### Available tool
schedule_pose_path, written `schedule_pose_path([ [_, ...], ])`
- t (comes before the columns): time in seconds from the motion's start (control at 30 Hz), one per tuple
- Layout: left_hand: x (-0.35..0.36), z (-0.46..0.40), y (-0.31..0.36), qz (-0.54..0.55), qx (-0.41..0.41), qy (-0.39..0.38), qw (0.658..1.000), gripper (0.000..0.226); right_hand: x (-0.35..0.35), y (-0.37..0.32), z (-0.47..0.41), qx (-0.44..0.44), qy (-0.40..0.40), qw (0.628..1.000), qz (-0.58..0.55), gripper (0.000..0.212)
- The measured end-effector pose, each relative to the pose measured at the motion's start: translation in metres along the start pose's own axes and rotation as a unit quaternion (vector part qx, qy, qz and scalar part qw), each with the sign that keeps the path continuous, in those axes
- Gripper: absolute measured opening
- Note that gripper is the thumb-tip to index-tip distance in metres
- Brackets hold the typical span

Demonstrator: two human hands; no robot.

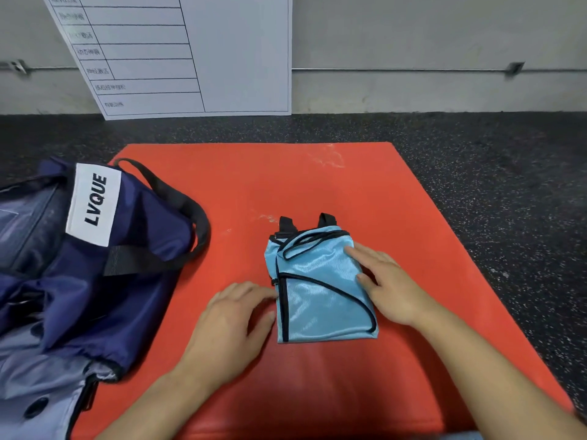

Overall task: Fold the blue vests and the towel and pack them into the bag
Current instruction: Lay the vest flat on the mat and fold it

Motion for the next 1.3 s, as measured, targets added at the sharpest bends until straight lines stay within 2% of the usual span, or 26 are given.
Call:
schedule_pose_path([
  [0.07,-0.002,-0.001,0.005,0.005,0.016,0.006,1.000,0.034,0.000,0.006,0.005,-0.006,-0.002,0.999,0.034,0.057],
  [0.17,0.002,-0.002,0.023,0.011,0.075,-0.012,0.997,0.042,-0.004,-0.010,0.020,-0.098,0.004,0.995,0.035,0.052],
  [0.27,0.014,0.004,0.038,0.005,0.141,-0.042,0.989,0.049,0.006,-0.030,0.040,-0.151,-0.041,0.987,0.024,0.047],
  [0.43,0.026,0.012,0.027,0.006,0.138,-0.067,0.988,0.048,0.029,-0.026,0.069,-0.146,-0.100,0.984,-0.004,0.049],
  [0.6,0.026,0.011,0.018,0.008,0.113,-0.056,0.992,0.048,0.010,-0.020,0.078,-0.145,-0.072,0.986,-0.026,0.046],
  [0.77,0.023,0.009,0.030,-0.017,0.116,-0.037,0.992,0.052,0.002,-0.031,0.077,-0.193,-0.002,0.979,0.058,0.024],
  [0.87,0.022,0.005,0.035,-0.027,0.120,-0.039,0.992,0.055,0.001,-0.038,0.072,-0.190,0.016,0.980,0.058,0.017],
  [0.97,0.023,0.000,0.030,-0.007,0.111,-0.038,0.993,0.053,-0.009,-0.035,0.064,-0.143,0.026,0.989,-0.005,0.012],
  [1.1,0.018,-0.008,0.023,0.084,0.074,0.013,0.994,0.028,-0.014,-0.032,0.055,-0.089,0.024,0.990,-0.106,0.015],
  [1.23,0.015,-0.018,0.015,0.167,-0.008,0.019,0.986,0.010,-0.013,-0.023,0.048,-0.051,0.039,0.975,-0.211,0.016],
  [1.3,0.018,-0.021,0.013,0.214,-0.035,0.000,0.976,0.012,-0.016,-0.023,0.048,-0.042,0.046,0.951,-0.303,0.019],
])
Point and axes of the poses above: each hand's wrist, its own z-axis away from the middle knuckle, its own x-axis out of the palm, y = z × x, the point moved 10 cm from there along -z, towards the middle knuckle, and after that the axes turned 11 degrees about -z, right-handed, at the moved point
